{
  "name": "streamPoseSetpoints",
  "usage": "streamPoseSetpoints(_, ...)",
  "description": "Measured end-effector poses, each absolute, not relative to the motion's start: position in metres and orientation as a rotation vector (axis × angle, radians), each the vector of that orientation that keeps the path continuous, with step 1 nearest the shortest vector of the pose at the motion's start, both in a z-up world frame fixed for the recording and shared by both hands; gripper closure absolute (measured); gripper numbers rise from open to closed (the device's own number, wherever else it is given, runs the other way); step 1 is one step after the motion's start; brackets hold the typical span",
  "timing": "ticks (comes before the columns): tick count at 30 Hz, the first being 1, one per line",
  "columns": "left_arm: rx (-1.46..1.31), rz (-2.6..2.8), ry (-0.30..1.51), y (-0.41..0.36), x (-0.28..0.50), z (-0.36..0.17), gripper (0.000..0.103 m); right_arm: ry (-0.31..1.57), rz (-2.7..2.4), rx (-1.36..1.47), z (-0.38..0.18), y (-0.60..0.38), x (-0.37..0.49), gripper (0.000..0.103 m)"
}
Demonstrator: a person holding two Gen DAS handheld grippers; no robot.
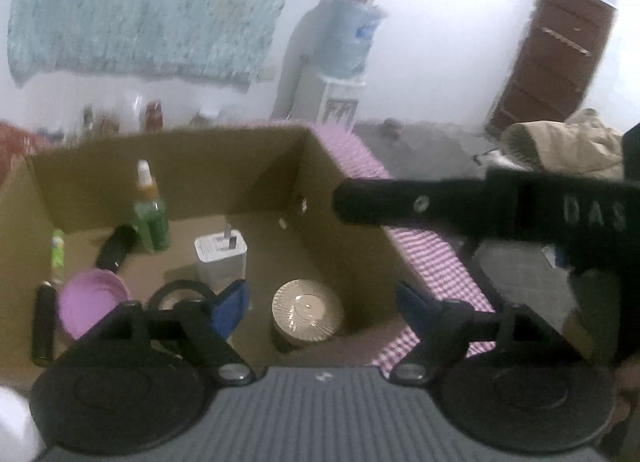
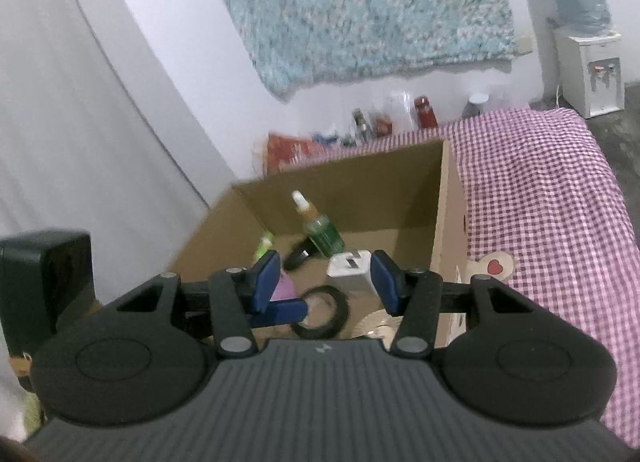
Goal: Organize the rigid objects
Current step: 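Carry the gold tin into the box and open the right gripper, then move the right gripper to the white supplement jar and grasp it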
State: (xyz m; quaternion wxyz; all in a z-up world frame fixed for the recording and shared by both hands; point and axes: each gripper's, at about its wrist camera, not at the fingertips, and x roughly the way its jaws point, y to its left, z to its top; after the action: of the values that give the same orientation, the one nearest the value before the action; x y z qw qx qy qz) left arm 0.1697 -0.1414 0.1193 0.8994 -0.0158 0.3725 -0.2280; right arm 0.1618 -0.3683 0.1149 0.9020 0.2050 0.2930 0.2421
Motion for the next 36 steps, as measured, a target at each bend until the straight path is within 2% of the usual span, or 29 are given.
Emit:
streamPoseSetpoints(4, -0.02, -0.525, 0.741, -0.126, 0.131, 0.137, 0.012, 0.537, 0.496, 0.52, 0.123, -0.386, 0.126, 0.046)
streamPoseSetpoints(8, 0.003, -0.525, 0.698, -0.104, 0.094, 0.147, 0.007, 0.506, 0.491, 0.578, 0.12, -0.395, 0.095, 0.027)
streamPoseSetpoints(13, -0.017, -0.477, 0.66, -0.069, 0.063, 0.152, 0.005, 0.542, 0.499, 0.596, 0.107, -0.385, 0.076, 0.018)
streamPoseSetpoints(15, -0.004, -0.428, 0.635, -0.057, 0.053, 0.151, 0.005, 0.563, 0.51, 0.591, 0.103, -0.373, 0.073, 0.011)
streamPoseSetpoints(23, 0.071, -0.271, 0.571, -0.026, 0.041, 0.14, 0.004, 0.674, 0.599, 0.525, 0.102, -0.306, 0.08, 0.01)
streamPoseSetpoints(31, 0.092, -0.153, 0.595, -0.002, 0.063, 0.118, 0.004, 0.753, 0.676, 0.508, 0.103, -0.241, 0.109, 0.01)
streamPoseSetpoints(36, 0.072, -0.142, 0.623, 0.005, 0.084, 0.103, 0.01, 0.806, 0.695, 0.514, 0.095, -0.211, 0.129, 0.016)
